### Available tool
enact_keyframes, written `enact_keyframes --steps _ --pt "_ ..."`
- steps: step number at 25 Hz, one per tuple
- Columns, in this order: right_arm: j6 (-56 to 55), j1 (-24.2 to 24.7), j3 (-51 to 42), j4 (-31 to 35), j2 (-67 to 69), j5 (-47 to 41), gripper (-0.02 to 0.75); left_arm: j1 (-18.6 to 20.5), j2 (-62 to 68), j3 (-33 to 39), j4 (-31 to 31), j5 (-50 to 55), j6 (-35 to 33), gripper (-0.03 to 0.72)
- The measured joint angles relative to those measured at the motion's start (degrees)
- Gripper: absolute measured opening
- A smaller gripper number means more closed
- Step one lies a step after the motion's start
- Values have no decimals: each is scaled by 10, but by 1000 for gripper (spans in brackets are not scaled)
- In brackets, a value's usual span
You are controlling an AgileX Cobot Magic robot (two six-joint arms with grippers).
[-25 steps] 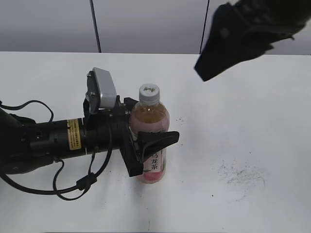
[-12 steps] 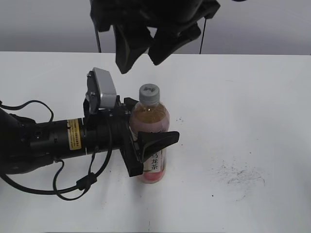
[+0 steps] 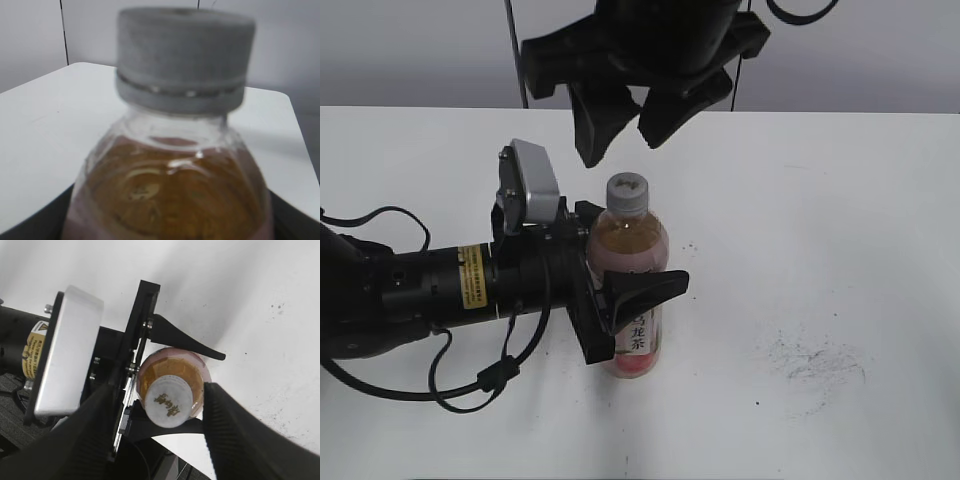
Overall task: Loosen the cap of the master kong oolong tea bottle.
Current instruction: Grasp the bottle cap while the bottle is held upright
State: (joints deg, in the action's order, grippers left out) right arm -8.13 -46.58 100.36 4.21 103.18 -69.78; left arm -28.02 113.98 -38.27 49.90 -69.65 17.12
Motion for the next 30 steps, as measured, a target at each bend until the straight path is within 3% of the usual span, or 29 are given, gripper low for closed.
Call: enact_keyframes --steps 23,25,28,30 --pt "1 0 -34 -6 24 -1 424 0 0 0 0 0 0 447" --pt "1 0 -34 -6 27 -1 402 0 0 0 0 0 0 447" --pt "4 0 -34 -4 27 -1 290 0 0 0 0 0 0 447" --pt "17 0 -34 -4 27 -1 271 0 0 0 0 0 0 447"
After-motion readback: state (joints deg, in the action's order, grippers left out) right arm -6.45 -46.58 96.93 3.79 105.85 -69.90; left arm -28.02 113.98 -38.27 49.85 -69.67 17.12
